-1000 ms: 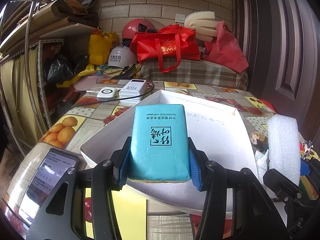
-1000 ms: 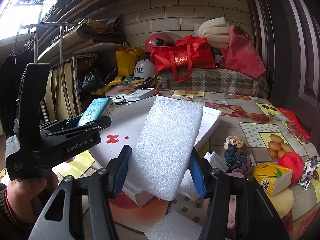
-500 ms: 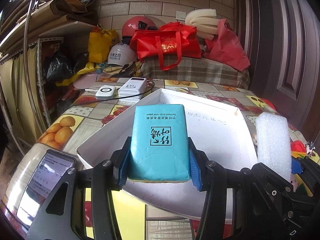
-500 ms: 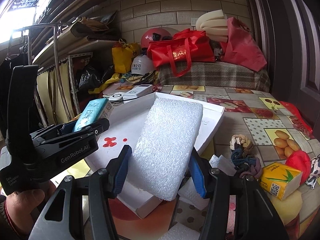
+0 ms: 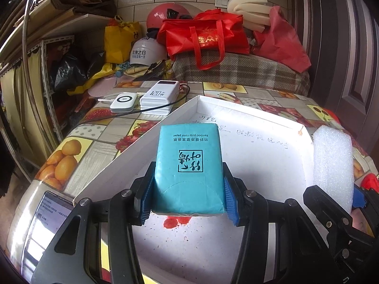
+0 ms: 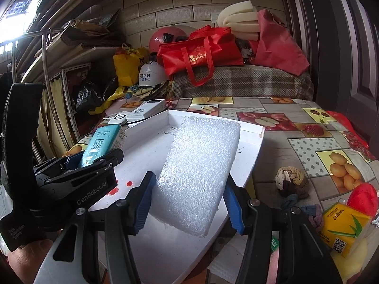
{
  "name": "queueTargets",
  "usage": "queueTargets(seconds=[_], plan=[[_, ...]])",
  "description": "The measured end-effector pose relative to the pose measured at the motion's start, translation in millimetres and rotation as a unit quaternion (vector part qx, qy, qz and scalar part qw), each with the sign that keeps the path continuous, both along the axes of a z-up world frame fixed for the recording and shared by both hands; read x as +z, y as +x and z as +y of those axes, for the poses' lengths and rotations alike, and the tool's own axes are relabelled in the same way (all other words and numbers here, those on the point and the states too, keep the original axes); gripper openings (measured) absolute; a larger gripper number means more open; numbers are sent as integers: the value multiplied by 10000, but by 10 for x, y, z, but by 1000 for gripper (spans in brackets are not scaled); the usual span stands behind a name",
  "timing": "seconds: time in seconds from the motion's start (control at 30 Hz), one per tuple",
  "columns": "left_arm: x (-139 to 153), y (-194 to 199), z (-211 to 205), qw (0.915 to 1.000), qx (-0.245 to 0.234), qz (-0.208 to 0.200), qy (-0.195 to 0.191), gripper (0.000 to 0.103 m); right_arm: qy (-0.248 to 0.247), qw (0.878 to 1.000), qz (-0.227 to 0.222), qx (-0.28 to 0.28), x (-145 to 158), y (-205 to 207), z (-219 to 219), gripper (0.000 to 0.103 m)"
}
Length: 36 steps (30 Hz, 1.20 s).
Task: Organize soft objects
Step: 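Place the tissue pack in the white box with the left tool while the right drops the foam, then open both tools and withdraw them from the white box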
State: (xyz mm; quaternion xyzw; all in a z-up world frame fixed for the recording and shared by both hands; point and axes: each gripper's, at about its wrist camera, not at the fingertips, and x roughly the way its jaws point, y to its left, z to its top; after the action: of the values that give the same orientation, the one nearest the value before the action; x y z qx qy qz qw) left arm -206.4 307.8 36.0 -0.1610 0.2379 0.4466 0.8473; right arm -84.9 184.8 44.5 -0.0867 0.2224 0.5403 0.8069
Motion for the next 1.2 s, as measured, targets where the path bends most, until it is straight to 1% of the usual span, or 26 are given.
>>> queueTargets(seconds=[0.07,0.17,0.2,0.23,0.27,0.3,0.33,0.5,0.57,0.67,0.77,0.9,0.97,1.03,1.13,1.2], plan=[[-19,1,47,9999,-17,5,-121,50,-55,9999,120,-59,-16,48,38,58],[-34,-12,84,9998,88,22,-204,52,-302,9991,307,-20,-68,112,116,61],[-38,-20,95,9997,124,25,-229,61,-332,9989,330,-26,-75,121,122,73],[-44,-30,101,9996,113,-1,-260,84,-334,9989,328,-25,-76,117,120,85],[-47,-46,110,9995,130,-32,-285,92,-298,9991,286,-30,-68,97,107,85],[-46,-70,120,9994,163,-81,-306,97,-247,9994,233,-27,-56,76,86,86],[-45,-93,128,9992,185,-132,-323,98,-224,9995,197,-38,-49,63,75,89],[-20,-146,114,9990,241,-268,-267,100,-196,9996,204,-57,-39,73,76,95],[2,-191,99,9987,277,-368,-196,100,-159,9997,175,-55,-31,69,70,103],[19,-258,97,9978,360,-524,-163,100,-76,9999,90,-41,-12,37,46,103],[32,-346,96,9962,461,-729,-147,100,-7,9999,96,-44,-6,46,27,103],[82,-483,32,9926,572,-1074,51,100,244,9997,81,-39,20,45,-70,103],[105,-514,-21,9916,541,-1161,178,100,326,9995,-4,-1,34,-4,-135,103],[131,-522,-97,9912,460,-1193,340,100,303,9994,-140,65,41,-76,-188,103],[179,-521,-258,9899,292,-1203,684,100,357,9981,-480,160,70,-205,-292,103],[197,-489,-371,9903,119,-1103,836,100,325,9965,-732,247,78,-302,-344,103]])
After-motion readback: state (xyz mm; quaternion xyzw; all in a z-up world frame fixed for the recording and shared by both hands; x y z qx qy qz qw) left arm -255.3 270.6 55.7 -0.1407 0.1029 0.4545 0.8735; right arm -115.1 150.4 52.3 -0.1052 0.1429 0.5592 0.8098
